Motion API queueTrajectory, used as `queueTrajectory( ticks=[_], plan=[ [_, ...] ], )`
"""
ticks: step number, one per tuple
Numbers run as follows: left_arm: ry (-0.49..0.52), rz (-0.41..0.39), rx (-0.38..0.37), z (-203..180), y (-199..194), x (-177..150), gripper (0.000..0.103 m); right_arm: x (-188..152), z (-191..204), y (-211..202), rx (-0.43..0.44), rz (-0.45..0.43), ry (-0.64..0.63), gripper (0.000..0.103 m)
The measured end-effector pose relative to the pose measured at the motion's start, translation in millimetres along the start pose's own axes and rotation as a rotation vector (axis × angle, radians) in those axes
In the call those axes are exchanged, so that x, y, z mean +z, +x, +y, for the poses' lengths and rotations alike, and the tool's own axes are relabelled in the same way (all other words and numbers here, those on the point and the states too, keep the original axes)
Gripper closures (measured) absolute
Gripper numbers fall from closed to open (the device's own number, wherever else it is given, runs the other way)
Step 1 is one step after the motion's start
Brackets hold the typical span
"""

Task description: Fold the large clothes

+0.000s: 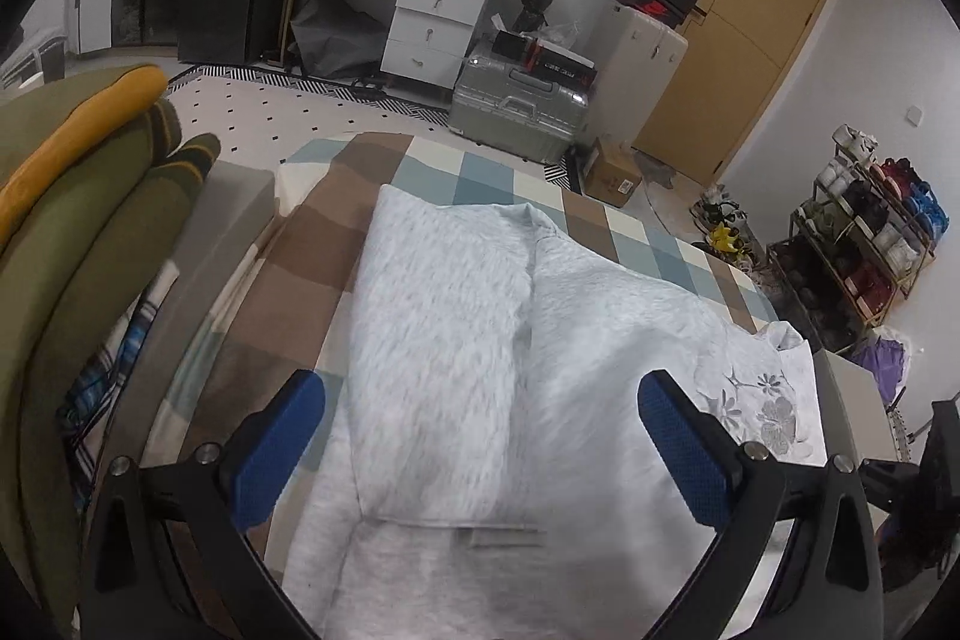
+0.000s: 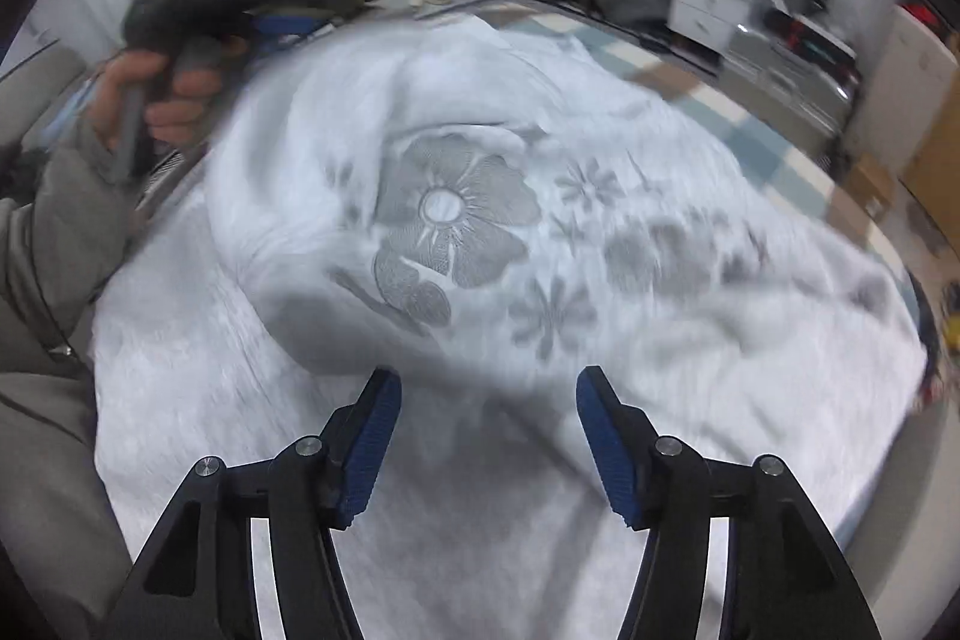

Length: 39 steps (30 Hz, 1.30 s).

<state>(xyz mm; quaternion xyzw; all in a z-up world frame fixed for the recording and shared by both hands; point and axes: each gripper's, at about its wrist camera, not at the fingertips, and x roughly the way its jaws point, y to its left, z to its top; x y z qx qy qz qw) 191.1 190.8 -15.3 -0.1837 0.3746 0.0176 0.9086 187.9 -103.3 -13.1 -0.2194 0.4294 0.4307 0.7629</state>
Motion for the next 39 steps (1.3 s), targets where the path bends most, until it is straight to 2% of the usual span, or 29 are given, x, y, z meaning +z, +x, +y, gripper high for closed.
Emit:
queueTrajectory(
  ticks=[3, 4, 6, 8, 10, 12, 15, 16, 17, 18, 19, 20, 22, 24, 26, 28, 30, 31, 34, 36, 37, 38, 39],
  plan=[
    [-0.015, 0.019, -0.022, -3.0, -1.8, -8.9, 0.001, -16.8, -7.0, -17.2, -0.040, -0.079, 0.153, 0.043],
    [0.011, 0.044, -0.042, -10.0, 1.5, -15.5, 0.001, -21.2, -9.7, -21.5, -0.053, -0.104, 0.212, 0.043],
    [0.103, 0.105, -0.037, -28.2, 14.2, -26.7, 0.001, -24.9, -20.6, -22.5, -0.046, -0.148, 0.350, 0.042],
    [0.158, 0.152, -0.014, -38.6, 30.8, -37.5, 0.002, -25.0, -28.7, -12.7, 0.040, -0.179, 0.532, 0.041],
    [0.125, 0.197, -0.020, -37.4, 42.3, -44.7, 0.004, -23.7, -30.6, 1.2, 0.125, -0.178, 0.662, 0.041],
    [0.085, 0.223, -0.015, -30.7, 48.8, -49.4, 0.006, -17.3, -29.7, 16.7, 0.187, -0.179, 0.731, 0.041],
    [0.059, 0.236, -0.025, -23.5, 50.2, -51.9, 0.016, -7.1, -19.8, 35.1, 0.228, -0.148, 0.744, 0.043],
    [0.054, 0.236, -0.043, -22.2, 50.9, -53.0, 0.031, -4.1, -16.7, 41.1, 0.235, -0.140, 0.753, 0.047],
    [0.053, 0.234, -0.061, -22.1, 50.3, -54.9, 0.051, -3.2, -14.7, 46.2, 0.232, -0.132, 0.762, 0.061],
    [0.051, 0.237, -0.075, -23.6, 51.7, -56.9, 0.065, -0.3, -12.9, 54.6, 0.217, -0.117, 0.761, 0.072],
    [0.051, 0.246, -0.087, -25.4, 55.1, -58.2, 0.087, 3.2, -12.1, 59.1, 0.179, -0.101, 0.754, 0.092],
    [0.057, 0.240, -0.099, -28.9, 53.6, -59.4, 0.097, 6.1, -12.8, 58.0, 0.179, -0.113, 0.761, 0.095],
    [0.093, 0.191, -0.098, -40.5, 42.8, -58.2, 0.099, 14.4, -9.9, 37.7, 0.182, -0.205, 0.729, 0.096],
    [0.093, 0.163, -0.144, -47.5, 26.7, -54.0, 0.099, 25.6, -4.0, -1.9, 0.130, -0.335, 0.658, 0.097],
    [0.101, 0.145, -0.202, -57.2, 15.1, -48.8, 0.099, 30.5, -7.7, -31.0, 0.106, -0.393, 0.655, 0.097],
    [0.141, 0.138, -0.224, -70.2, 7.4, -51.8, 0.099, 28.9, -16.0, -40.5, 0.080, -0.375, 0.668, 0.096],
    [0.202, 0.164, -0.216, -80.8, 12.9, -64.0, 0.098, 16.5, -20.6, -33.2, 0.021, -0.313, 0.683, 0.094],
    [0.218, 0.189, -0.198, -79.4, 18.8, -71.1, 0.096, 7.7, -21.6, -21.3, -0.004, -0.269, 0.702, 0.087],
    [0.254, 0.279, -0.044, -76.1, 48.5, -94.5, 0.085, -19.0, -21.3, 11.2, -0.139, -0.102, 0.722, 0.084],
    [0.236, 0.288, -0.037, -71.8, 49.0, -99.6, 0.082, -27.2, -21.3, 7.5, -0.153, -0.113, 0.733, 0.079],
    [0.229, 0.269, -0.043, -70.3, 43.5, -99.0, 0.072, -29.0, -20.6, 0.3, -0.152, -0.140, 0.744, 0.069],
    [0.229, 0.250, -0.039, -69.3, 37.1, -98.4, 0.057, -29.6, -19.0, -6.5, -0.150, -0.173, 0.751, 0.060],
    [0.226, 0.227, -0.036, -67.8, 31.3, -98.0, 0.050, -30.3, -16.7, -14.2, -0.146, -0.210, 0.754, 0.058]
  ],
)
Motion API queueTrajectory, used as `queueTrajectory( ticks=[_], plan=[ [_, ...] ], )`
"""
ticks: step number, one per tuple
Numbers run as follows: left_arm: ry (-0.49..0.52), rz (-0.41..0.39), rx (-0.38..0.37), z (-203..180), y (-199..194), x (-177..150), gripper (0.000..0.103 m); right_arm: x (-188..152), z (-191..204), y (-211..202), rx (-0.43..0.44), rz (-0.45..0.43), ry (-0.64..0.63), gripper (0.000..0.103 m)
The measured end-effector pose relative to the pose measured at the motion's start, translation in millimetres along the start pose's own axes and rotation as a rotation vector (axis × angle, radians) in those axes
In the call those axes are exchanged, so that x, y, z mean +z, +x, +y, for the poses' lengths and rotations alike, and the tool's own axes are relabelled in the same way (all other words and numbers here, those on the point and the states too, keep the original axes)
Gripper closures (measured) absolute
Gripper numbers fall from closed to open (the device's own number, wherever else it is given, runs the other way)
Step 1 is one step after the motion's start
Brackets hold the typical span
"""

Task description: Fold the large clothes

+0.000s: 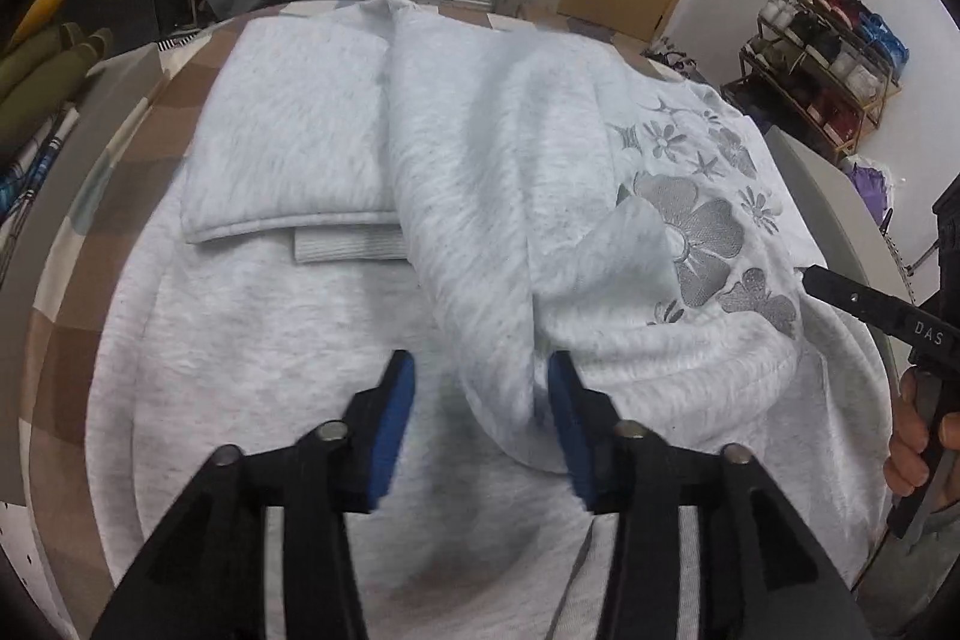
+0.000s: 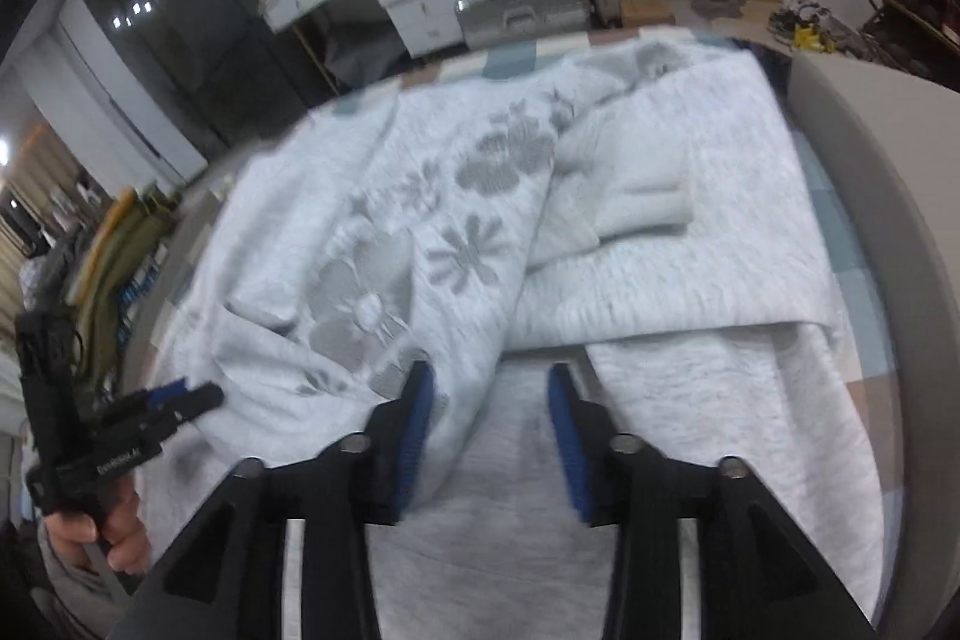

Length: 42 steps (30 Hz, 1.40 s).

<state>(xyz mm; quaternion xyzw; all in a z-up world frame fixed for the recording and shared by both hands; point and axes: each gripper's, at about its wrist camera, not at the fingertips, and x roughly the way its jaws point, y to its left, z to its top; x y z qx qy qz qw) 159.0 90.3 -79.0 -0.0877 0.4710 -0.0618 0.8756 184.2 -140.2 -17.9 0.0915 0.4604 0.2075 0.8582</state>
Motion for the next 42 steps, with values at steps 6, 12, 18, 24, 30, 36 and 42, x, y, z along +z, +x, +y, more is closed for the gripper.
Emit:
queueTrajectory(
  ticks=[6, 12, 18, 24, 30, 36, 42],
  plan=[
    [-0.036, -0.053, 0.002, 2.9, -12.0, -20.3, 0.043, -14.6, 30.5, -6.4, 0.104, -0.044, -0.075, 0.053],
    [-0.026, -0.025, 0.054, 9.6, -19.7, -37.3, 0.042, -38.5, 49.2, 24.4, -0.035, 0.077, -0.192, 0.047],
    [-0.122, -0.060, 0.065, 33.5, -39.3, -50.3, 0.043, -44.5, 51.0, 12.0, -0.002, 0.046, -0.193, 0.046],
    [-0.148, -0.069, 0.054, 33.6, -38.3, -49.1, 0.042, -45.7, 36.9, 14.0, 0.060, 0.073, -0.080, 0.046],
    [-0.178, -0.068, -0.034, 30.9, -26.5, -35.8, 0.043, -35.3, 18.1, 21.0, 0.084, 0.066, 0.053, 0.045],
    [-0.186, -0.044, -0.062, 19.7, 2.6, -3.2, 0.043, -30.4, 9.8, 44.4, 0.086, 0.079, 0.146, 0.045],
    [-0.243, -0.044, -0.091, 20.6, 13.9, 10.7, 0.043, -21.3, 28.7, 0.6, 0.154, -0.142, 0.005, 0.095]
  ],
)
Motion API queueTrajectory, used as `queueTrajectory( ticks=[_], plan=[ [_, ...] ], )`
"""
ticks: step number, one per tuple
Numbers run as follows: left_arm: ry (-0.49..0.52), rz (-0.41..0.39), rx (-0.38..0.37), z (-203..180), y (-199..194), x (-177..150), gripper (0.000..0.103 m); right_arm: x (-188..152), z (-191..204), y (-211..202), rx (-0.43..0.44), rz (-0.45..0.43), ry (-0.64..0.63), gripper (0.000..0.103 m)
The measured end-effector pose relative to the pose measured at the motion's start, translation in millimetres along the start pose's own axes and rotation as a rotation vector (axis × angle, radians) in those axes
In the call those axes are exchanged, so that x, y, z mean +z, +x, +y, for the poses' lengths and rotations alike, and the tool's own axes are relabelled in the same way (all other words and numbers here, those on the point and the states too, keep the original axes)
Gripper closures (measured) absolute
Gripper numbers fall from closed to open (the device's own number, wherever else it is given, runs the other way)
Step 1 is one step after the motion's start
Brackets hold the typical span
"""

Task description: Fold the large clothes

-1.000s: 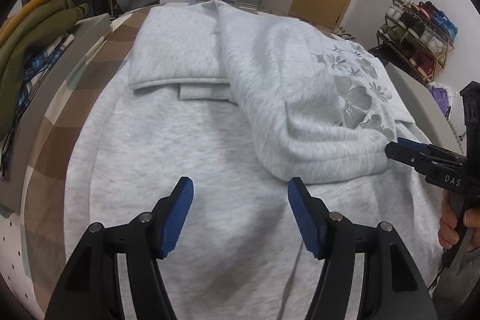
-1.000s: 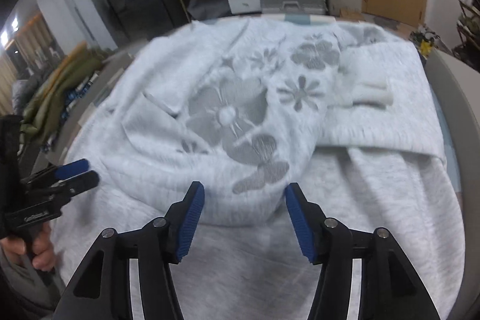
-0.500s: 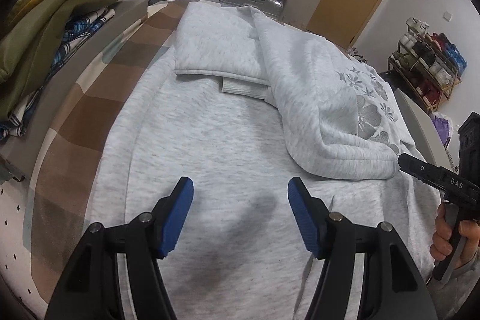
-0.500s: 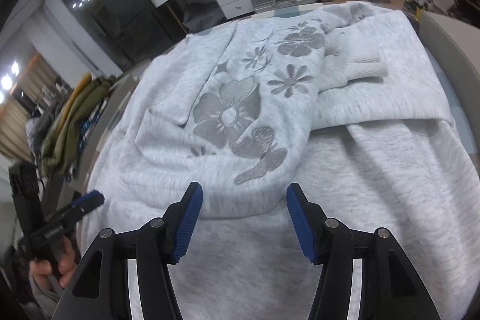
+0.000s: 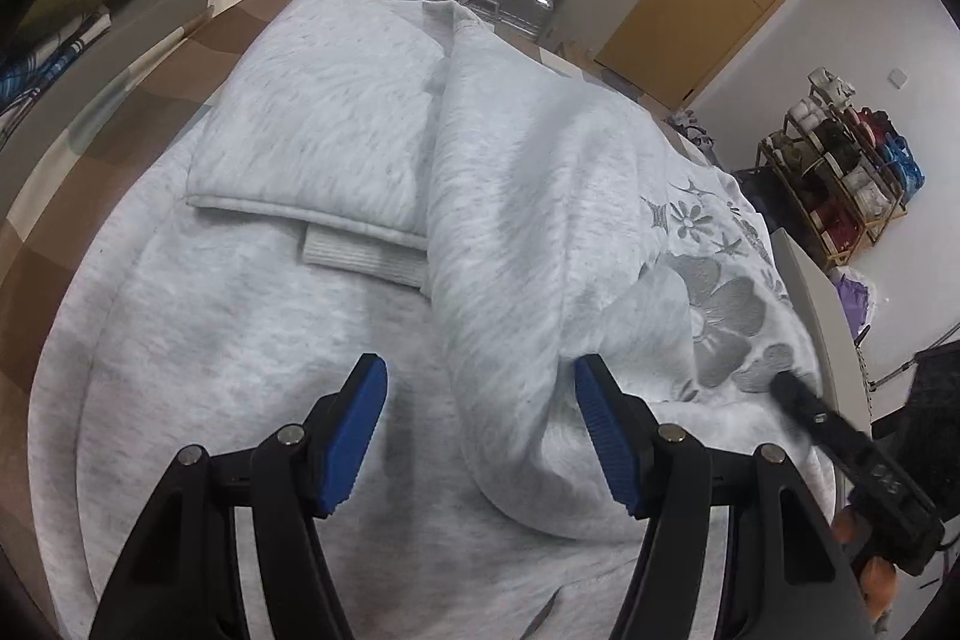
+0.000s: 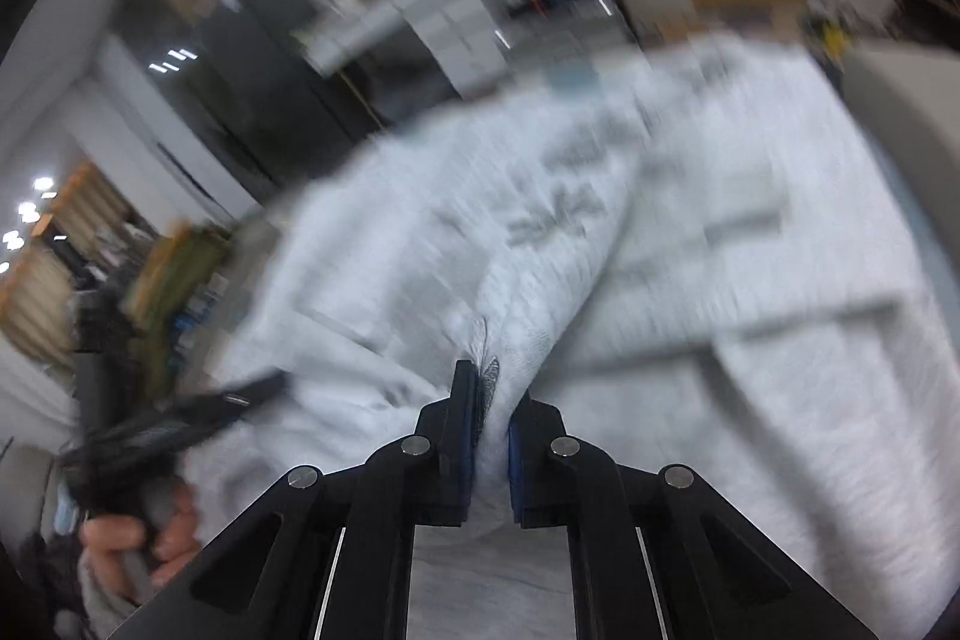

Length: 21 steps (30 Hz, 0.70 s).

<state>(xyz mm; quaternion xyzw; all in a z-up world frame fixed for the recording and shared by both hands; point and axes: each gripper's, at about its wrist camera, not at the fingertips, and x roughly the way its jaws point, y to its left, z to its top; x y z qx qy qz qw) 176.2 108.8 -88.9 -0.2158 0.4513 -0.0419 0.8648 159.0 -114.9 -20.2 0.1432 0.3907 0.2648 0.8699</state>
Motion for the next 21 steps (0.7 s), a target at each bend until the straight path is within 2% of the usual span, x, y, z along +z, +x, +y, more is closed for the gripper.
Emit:
queueTrajectory(
  ticks=[2, 5, 7, 9, 11, 12, 14, 18, 21],
  plan=[
    [0.016, -0.009, -0.014, -2.4, -1.4, -2.4, 0.043, 7.5, 4.3, -10.1, -0.059, -0.045, -0.046, 0.095],
    [0.036, -0.027, 0.033, -4.7, -7.4, -8.1, 0.043, 7.6, -8.8, 11.9, -0.130, 0.089, -0.001, 0.088],
    [0.033, -0.054, 0.035, -1.2, -16.2, -13.1, 0.043, -0.6, -13.9, 26.1, -0.173, 0.162, 0.020, 0.086],
    [0.026, -0.078, 0.030, 3.4, -24.2, -16.0, 0.043, -7.0, -15.9, 24.2, -0.179, 0.169, 0.025, 0.079],
    [0.022, -0.100, 0.039, 8.8, -33.6, -21.6, 0.043, -7.6, -13.2, 21.1, -0.179, 0.172, 0.035, 0.068],
    [0.022, -0.107, 0.044, 11.0, -38.3, -25.0, 0.043, -7.5, -12.3, 17.4, -0.177, 0.163, 0.044, 0.066],
    [0.018, -0.112, 0.049, 15.5, -47.5, -31.6, 0.043, -6.4, -8.6, 9.7, -0.177, 0.148, 0.049, 0.056],
    [0.019, -0.135, 0.050, 14.1, -67.7, -41.2, 0.043, -5.1, 1.5, -8.6, -0.203, 0.122, 0.057, 0.048],
    [0.035, -0.167, 0.045, -0.6, -78.9, -45.1, 0.043, -9.2, 8.2, -26.7, -0.212, 0.092, 0.074, 0.039]
  ],
)
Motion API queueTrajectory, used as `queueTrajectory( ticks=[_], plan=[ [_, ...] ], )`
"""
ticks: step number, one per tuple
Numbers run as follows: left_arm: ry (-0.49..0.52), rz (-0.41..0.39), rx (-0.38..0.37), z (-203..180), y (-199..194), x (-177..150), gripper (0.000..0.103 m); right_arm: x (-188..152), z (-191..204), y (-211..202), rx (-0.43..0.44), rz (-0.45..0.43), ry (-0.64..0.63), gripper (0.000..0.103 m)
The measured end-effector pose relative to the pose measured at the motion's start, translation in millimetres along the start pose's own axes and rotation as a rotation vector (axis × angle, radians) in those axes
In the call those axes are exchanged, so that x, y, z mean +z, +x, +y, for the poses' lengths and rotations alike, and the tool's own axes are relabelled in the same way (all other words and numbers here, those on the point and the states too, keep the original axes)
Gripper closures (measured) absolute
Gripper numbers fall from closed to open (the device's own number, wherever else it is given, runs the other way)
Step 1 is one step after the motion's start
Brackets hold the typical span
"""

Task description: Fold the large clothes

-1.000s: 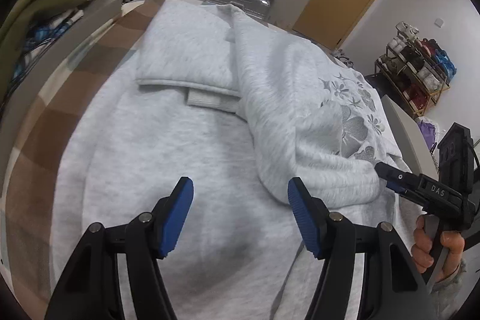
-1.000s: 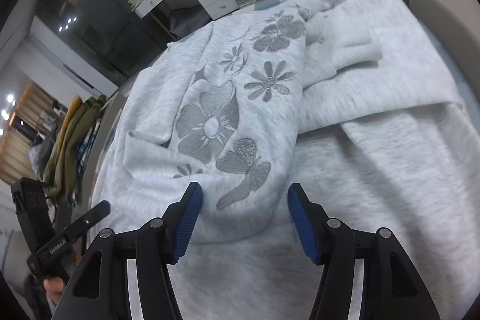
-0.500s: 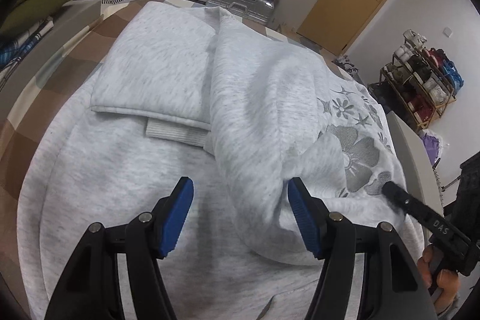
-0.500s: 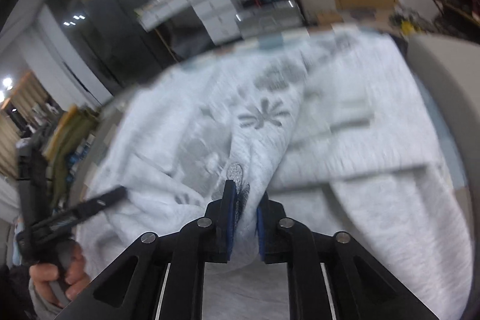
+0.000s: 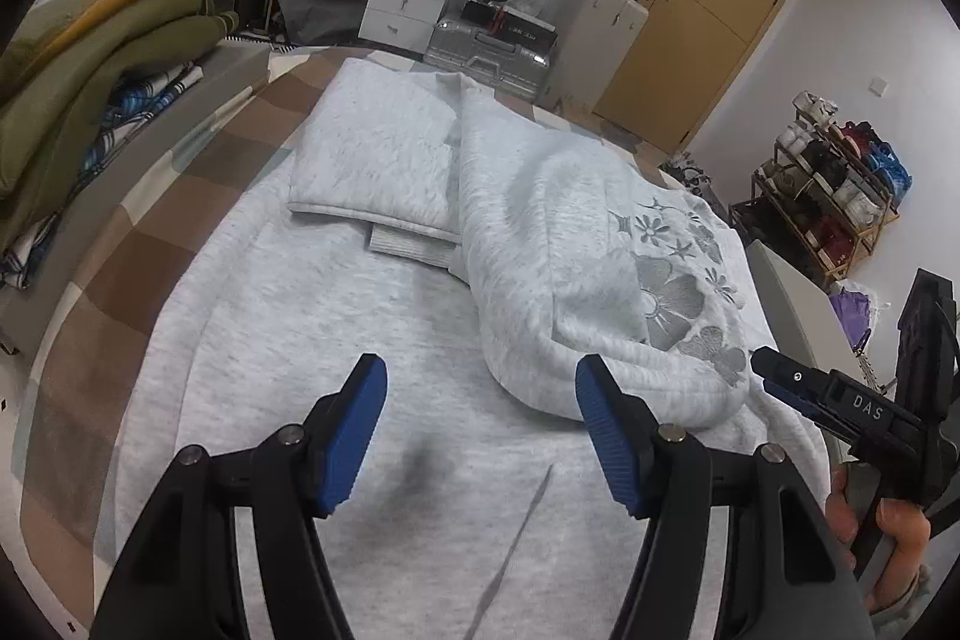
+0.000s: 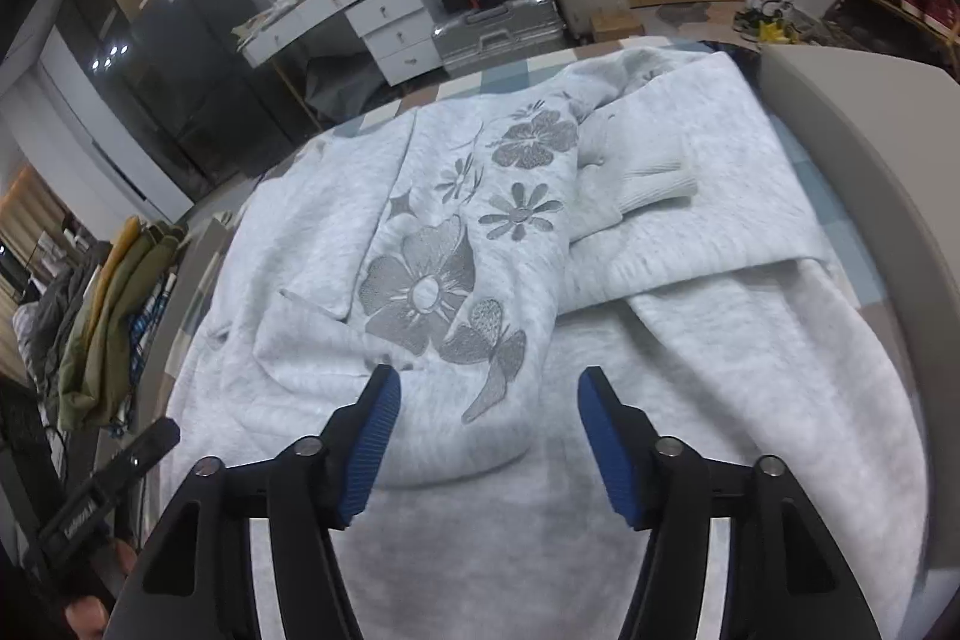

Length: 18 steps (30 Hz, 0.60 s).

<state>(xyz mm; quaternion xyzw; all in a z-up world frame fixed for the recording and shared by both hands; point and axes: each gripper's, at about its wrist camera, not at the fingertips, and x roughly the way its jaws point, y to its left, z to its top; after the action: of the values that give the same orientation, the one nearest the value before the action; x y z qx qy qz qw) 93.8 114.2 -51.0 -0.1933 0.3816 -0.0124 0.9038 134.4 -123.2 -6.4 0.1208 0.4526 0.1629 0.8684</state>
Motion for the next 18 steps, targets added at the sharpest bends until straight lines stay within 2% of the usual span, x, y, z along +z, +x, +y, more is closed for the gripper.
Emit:
queueTrajectory(
  ticks=[4, 9, 13, 15, 18],
  plan=[
    [0.046, -0.033, -0.029, -8.6, -25.8, -6.7, 0.043, -11.9, 9.5, -31.5, -0.015, -0.062, 0.011, 0.030],
    [0.191, -0.089, -0.002, -23.8, -53.9, -16.2, 0.042, -27.5, 22.8, -60.1, -0.062, -0.134, 0.006, 0.022],
    [0.190, -0.072, -0.020, -14.6, -54.8, -21.9, 0.041, -32.7, 35.2, -73.8, -0.109, -0.151, 0.019, 0.020],
    [0.205, -0.061, 0.012, -16.7, -56.2, -19.7, 0.041, -32.3, 47.6, -78.7, -0.125, -0.157, 0.012, 0.018],
    [0.243, -0.114, 0.039, -16.4, -68.1, -18.2, 0.036, -31.0, 73.3, -88.4, -0.138, -0.185, -0.030, 0.016]
  ],
)
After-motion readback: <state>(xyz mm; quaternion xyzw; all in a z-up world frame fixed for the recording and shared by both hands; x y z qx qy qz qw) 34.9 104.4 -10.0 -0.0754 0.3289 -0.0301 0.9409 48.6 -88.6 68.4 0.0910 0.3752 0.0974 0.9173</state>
